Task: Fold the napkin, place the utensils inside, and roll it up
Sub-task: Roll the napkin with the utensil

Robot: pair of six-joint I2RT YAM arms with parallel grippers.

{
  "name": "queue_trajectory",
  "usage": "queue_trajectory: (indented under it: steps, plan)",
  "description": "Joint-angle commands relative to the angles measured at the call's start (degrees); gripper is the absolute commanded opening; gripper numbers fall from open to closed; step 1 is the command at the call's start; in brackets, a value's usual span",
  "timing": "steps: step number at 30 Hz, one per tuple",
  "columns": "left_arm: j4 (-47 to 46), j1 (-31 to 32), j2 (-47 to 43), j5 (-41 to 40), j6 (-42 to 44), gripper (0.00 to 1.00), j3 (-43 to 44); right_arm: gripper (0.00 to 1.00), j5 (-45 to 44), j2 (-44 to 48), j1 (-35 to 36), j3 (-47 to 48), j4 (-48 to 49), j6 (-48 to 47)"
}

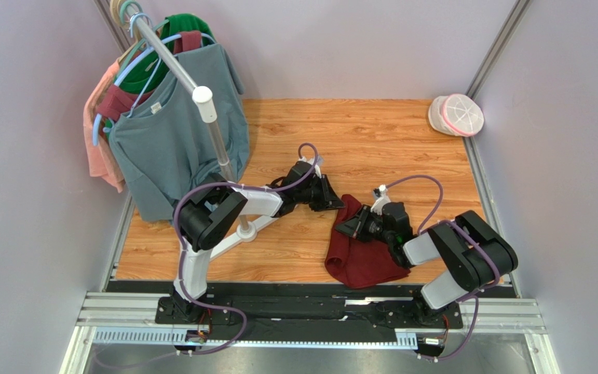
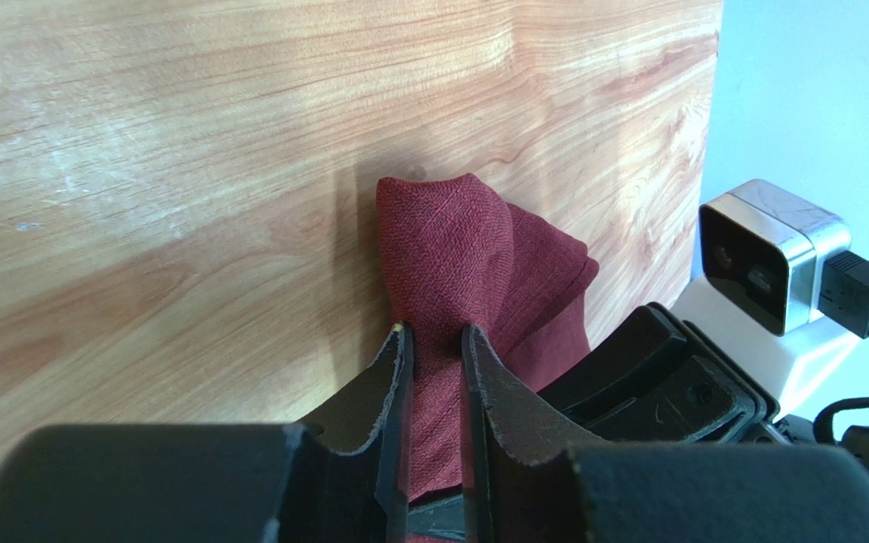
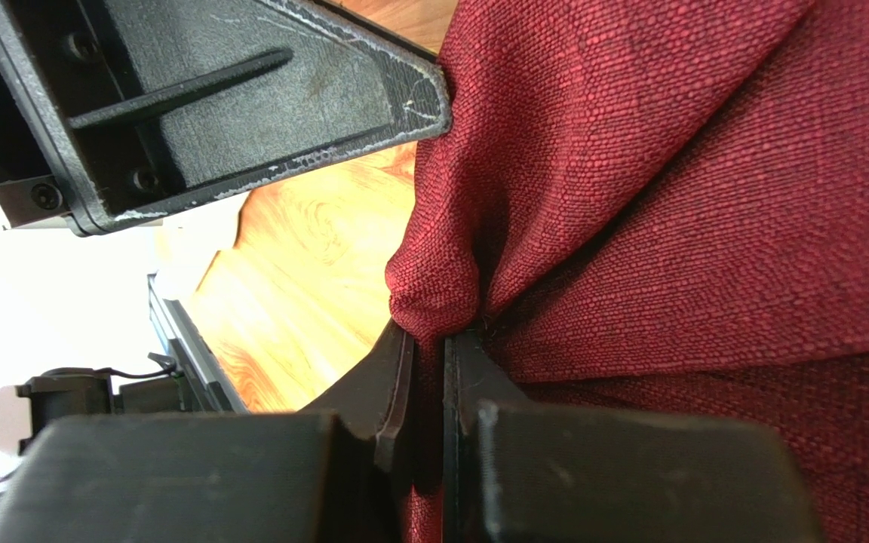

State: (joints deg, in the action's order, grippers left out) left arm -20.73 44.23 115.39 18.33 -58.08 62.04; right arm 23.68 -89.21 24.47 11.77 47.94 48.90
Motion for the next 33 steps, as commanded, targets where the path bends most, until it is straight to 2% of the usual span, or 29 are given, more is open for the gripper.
queue_trajectory:
  steps: [1,2,3,4,6,7,11,15,21,26,33]
  plan:
    - [-1.3,2.4,-1.7,-0.5,3.8,0.0,-1.0,0.06,6.2,1.7,2.2,3.3,-12.3,-11.0]
    - [-0.8,2.4,-2.0,-1.0,4.0,0.0,-1.3,0.13,6.1,3.3,2.2,4.7,-14.0,-11.6]
    - [0.4,2.4,-2.7,-2.0,4.3,0.0,-1.5,0.16,5.9,4.5,2.2,5.3,-15.6,-13.2]
    - [1.2,2.4,-3.1,-2.6,5.3,0.0,-1.4,0.25,5.8,5.4,2.3,5.9,-19.1,-13.9]
    - [3.5,2.4,-4.2,-4.4,6.1,0.0,-1.4,0.33,5.5,8.8,2.3,8.1,-23.0,-16.3]
    - [4.0,2.5,-4.6,-5.1,6.8,0.0,-1.6,0.41,5.2,9.9,2.2,8.7,-26.6,-16.9]
    - [7.7,3.0,-5.9,-7.6,8.4,0.0,-1.0,0.55,2.4,16.2,2.7,11.3,-35.5,-18.9]
    - [11.1,3.9,-6.8,-10.3,9.7,0.0,0.1,0.57,-1.9,24.1,5.1,12.9,-44.8,-18.0]
    - [13.5,5.2,-7.9,-13.2,10.9,0.0,0.6,0.57,-7.5,31.5,8.1,11.4,-51.4,-8.9]
    - [15.3,5.7,-8.0,-15.2,11.6,0.0,1.5,0.57,-7.7,33.6,9.3,7.7,-45.0,0.2]
    - [19.5,7.4,-8.2,-18.2,13.7,0.0,4.3,0.55,-5.1,27.1,9.3,5.8,-31.4,6.9]
